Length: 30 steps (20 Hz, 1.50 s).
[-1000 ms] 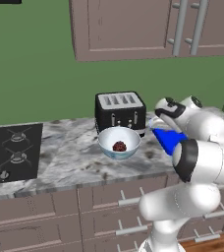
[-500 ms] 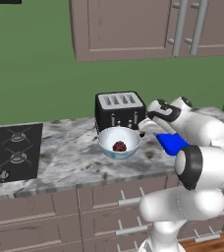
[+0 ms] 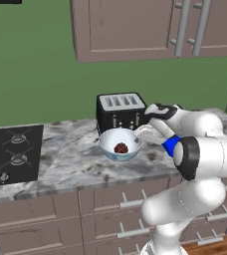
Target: Place the bowl with cake and the cupcake onto the tray.
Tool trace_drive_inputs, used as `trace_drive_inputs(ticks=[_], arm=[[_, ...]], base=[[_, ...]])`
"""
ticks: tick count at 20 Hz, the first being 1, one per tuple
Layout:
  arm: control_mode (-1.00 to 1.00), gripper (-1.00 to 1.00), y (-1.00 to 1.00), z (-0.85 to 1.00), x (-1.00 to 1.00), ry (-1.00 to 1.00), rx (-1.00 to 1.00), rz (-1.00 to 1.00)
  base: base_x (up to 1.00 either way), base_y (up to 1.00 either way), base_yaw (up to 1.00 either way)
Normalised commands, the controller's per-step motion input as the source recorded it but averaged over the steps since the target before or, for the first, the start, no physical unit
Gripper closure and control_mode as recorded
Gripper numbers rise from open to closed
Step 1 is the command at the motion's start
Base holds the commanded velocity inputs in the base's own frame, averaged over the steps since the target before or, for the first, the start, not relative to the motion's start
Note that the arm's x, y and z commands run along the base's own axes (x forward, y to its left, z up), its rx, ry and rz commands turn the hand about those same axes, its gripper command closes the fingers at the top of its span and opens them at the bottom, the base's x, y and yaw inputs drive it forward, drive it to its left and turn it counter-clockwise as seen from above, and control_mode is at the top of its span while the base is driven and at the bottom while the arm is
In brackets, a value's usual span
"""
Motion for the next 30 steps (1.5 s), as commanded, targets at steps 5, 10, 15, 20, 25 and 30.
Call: trace_drive_inputs(ticks=[5,10,15,20,25,30], arm=[[-1.0,-1.0,0.2,-0.23,0.16,0.13,0.05,0.05],[-1.0,-1.0,0.18,-0.16,0.17,0.1,0.01,0.04],[-1.0,1.0,0.06,-0.08,0.1,0.07,0.0,0.01],[-1.0,1.0,0.0,0.03,0.02,0.0,0.0,0.0],[-1.0,1.0,0.0,0.61,-0.03,0.0,0.0,0.0],[-1.0,1.0,-0.1,0.48,-0.02,0.0,0.0,0.0]], base=[[0.0,0.0,0.0],[0.0,0.0,0.0],[0.0,0.0,0.0],[0.0,0.0,0.0],[0.0,0.0,0.0],[0.0,0.0,0.0]])
